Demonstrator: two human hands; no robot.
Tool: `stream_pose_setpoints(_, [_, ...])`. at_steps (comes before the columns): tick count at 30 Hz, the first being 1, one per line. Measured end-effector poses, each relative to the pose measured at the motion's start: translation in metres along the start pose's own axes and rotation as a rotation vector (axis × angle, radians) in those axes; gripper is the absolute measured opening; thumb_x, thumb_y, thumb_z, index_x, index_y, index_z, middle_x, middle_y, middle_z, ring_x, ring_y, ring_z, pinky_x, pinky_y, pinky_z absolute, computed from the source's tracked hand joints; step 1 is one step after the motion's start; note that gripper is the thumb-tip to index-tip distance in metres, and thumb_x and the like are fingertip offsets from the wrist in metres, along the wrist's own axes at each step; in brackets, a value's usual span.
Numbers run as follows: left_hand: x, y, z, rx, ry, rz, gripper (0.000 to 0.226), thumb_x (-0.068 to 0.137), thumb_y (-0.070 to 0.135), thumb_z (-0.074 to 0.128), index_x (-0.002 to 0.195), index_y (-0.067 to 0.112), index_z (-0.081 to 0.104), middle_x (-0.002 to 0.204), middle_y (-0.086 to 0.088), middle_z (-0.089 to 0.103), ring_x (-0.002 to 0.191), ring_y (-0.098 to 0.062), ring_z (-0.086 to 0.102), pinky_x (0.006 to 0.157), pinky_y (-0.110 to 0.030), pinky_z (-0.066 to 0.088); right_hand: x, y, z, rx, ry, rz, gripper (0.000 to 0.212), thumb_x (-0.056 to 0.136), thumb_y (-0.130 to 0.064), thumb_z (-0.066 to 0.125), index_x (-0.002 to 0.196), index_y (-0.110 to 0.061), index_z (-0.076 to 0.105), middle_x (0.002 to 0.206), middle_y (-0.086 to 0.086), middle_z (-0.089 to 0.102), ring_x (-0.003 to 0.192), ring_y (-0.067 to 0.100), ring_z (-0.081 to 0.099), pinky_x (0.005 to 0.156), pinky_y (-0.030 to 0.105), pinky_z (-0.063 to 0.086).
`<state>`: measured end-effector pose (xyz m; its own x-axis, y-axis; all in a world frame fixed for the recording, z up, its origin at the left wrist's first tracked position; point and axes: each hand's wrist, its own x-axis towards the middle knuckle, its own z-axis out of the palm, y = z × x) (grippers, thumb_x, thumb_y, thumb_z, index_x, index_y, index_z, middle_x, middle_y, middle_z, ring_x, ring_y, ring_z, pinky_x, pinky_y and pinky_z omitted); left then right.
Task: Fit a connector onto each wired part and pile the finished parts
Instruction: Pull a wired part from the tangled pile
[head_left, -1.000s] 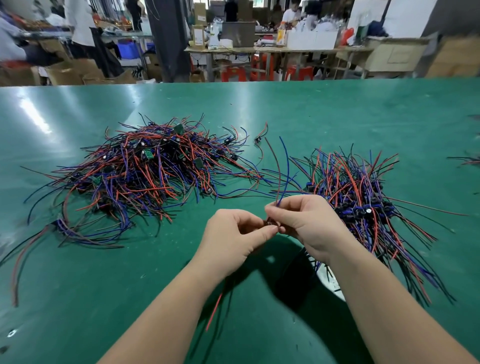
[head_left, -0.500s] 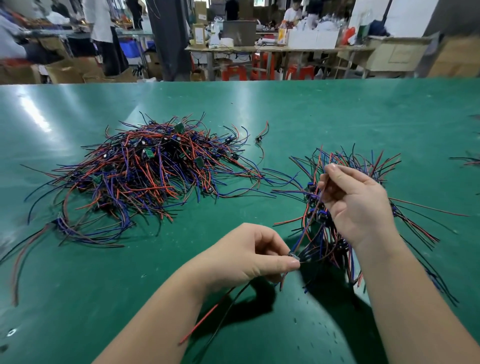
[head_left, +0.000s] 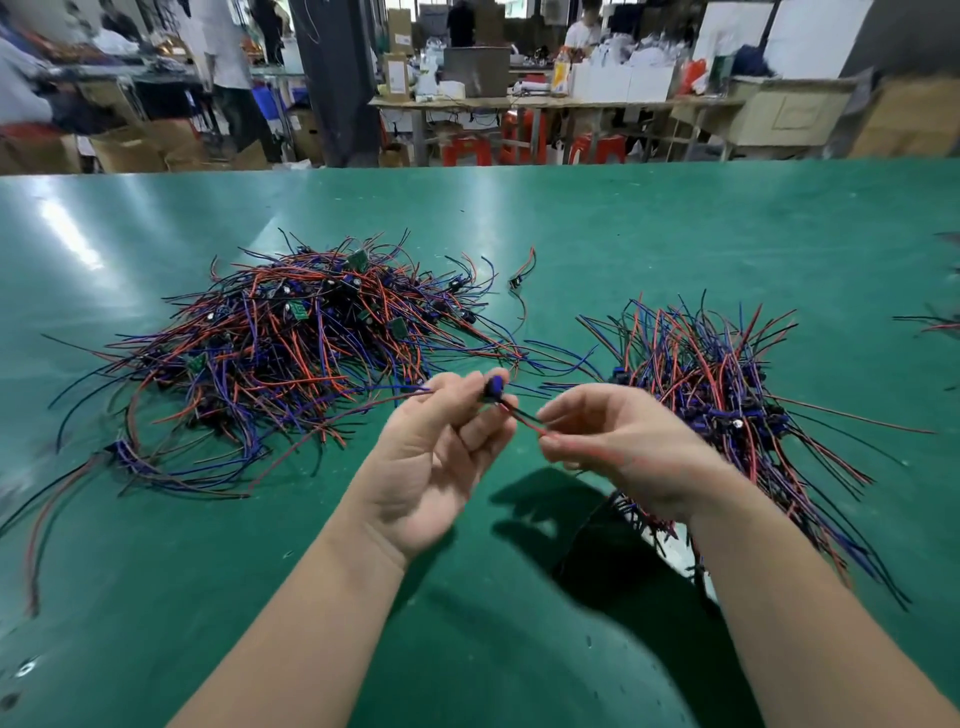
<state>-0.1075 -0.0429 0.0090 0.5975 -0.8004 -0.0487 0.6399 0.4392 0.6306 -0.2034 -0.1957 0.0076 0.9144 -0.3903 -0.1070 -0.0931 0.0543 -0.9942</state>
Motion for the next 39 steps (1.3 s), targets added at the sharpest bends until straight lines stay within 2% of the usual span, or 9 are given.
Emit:
stream_pose_setpoints(5, [0.003, -0.015, 0.002, 0.152, 0.098, 0.368, 0.031, 0.063, 0.002, 0.075, 0.069, 0.016, 0.048, 0.074, -0.001, 0.07, 0.068, -0.011, 0.066, 0.071, -0.019, 0.053, 0.002, 0.003, 0.032, 0.423, -0.043, -0.091, 0.013, 0.061, -0.01, 0.072, 0.073, -0.015, 0.072, 0.063, 0.003, 0.065, 0.052, 0.011, 0.061, 0.05, 0.016, 0.048])
stream_pose_setpoints(9, [0.001, -0.027, -0.003, 0.783, 0.096, 0.722, 0.033, 0.063, 0.01, 0.084, 0.074, 0.017, 0.053, 0.084, 0.006, 0.07, 0.08, -0.005, 0.066, 0.075, -0.015, 0.049, 0.005, -0.001, 0.028, 0.625, 0.103, -0.031, 0.002, 0.065, -0.013, 0.067, 0.065, -0.011, 0.069, 0.057, 0.002, 0.063, 0.047, 0.007, 0.058, 0.046, 0.014, 0.048])
stream_pose_setpoints(12, [0.0, -0.033, -0.005, 1.027, -0.034, 0.805, 0.029, 0.07, 0.005, 0.078, 0.083, 0.023, 0.06, 0.091, 0.007, 0.068, 0.089, -0.012, 0.067, 0.082, -0.023, 0.051, 0.004, -0.005, 0.019, 0.626, 0.144, -0.015, 0.012, 0.065, -0.011, 0.069, 0.074, -0.006, 0.065, 0.058, 0.003, 0.062, 0.044, 0.007, 0.056, 0.041, 0.015, 0.045])
stream_pose_setpoints(15, [0.0, -0.034, -0.003, 1.005, 0.053, 0.704, 0.022, 0.077, 0.008, 0.072, 0.09, 0.024, 0.065, 0.09, 0.004, 0.071, 0.085, -0.013, 0.07, 0.08, -0.024, 0.054, 0.003, -0.006, 0.013, 0.492, 0.191, -0.061, 0.003, 0.063, -0.014, 0.07, 0.062, -0.012, 0.073, 0.057, 0.001, 0.064, 0.043, 0.004, 0.055, 0.041, 0.012, 0.043])
stream_pose_setpoints(19, [-0.003, -0.028, 0.005, 0.695, 0.158, 0.309, 0.024, 0.063, 0.035, 0.081, 0.077, 0.016, 0.075, 0.073, -0.003, 0.073, 0.067, -0.013, 0.069, 0.067, -0.028, 0.059, 0.004, -0.003, 0.015, 0.338, 0.221, -0.124, 0.004, 0.057, -0.017, 0.074, 0.059, -0.014, 0.073, 0.058, 0.002, 0.065, 0.047, 0.008, 0.056, 0.045, 0.015, 0.043])
stream_pose_setpoints(23, [-0.003, -0.028, 0.009, 0.673, 0.158, 0.118, 0.019, 0.059, 0.026, 0.076, 0.068, 0.01, 0.075, 0.066, -0.009, 0.071, 0.059, -0.017, 0.063, 0.064, -0.032, 0.058, 0.004, -0.002, 0.02, 0.269, 0.251, -0.119, 0.011, 0.06, -0.017, 0.074, 0.064, -0.01, 0.067, 0.057, 0.005, 0.064, 0.046, 0.01, 0.055, 0.044, 0.017, 0.041])
stream_pose_setpoints(31, [-0.013, -0.017, 0.003, 0.953, -0.198, -0.364, 0.008, 0.071, 0.017, 0.08, 0.066, 0.015, 0.073, 0.063, -0.004, 0.069, 0.051, -0.011, 0.062, 0.052, -0.019, 0.051, 0.001, -0.016, -0.031, 0.517, 0.602, -0.163, 0.011, 0.083, -0.009, 0.069, 0.073, -0.01, 0.064, 0.056, 0.002, 0.065, 0.045, 0.007, 0.054, 0.043, 0.016, 0.042])
stream_pose_setpoints(34, [-0.016, -0.018, 0.004, 1.037, -0.268, -0.371, 0.008, 0.076, 0.015, 0.079, 0.069, 0.014, 0.074, 0.064, -0.002, 0.07, 0.052, -0.009, 0.064, 0.049, -0.015, 0.046, 0.004, -0.012, -0.036, 0.588, 0.646, -0.168, 0.008, 0.09, -0.012, 0.064, 0.082, -0.01, 0.063, 0.062, 0.002, 0.065, 0.049, 0.007, 0.056, 0.044, 0.015, 0.042])
stream_pose_setpoints(39, [-0.005, -0.016, 0.006, 0.747, 0.083, -0.076, 0.019, 0.059, 0.029, 0.077, 0.065, 0.011, 0.074, 0.068, -0.012, 0.07, 0.056, -0.017, 0.065, 0.059, -0.027, 0.057, 0.007, -0.012, -0.036, 0.714, 0.905, -0.151, 0.021, 0.101, -0.026, 0.034, 0.091, -0.019, 0.052, 0.081, 0.004, 0.059, 0.065, 0.017, 0.06, 0.059, 0.024, 0.046])
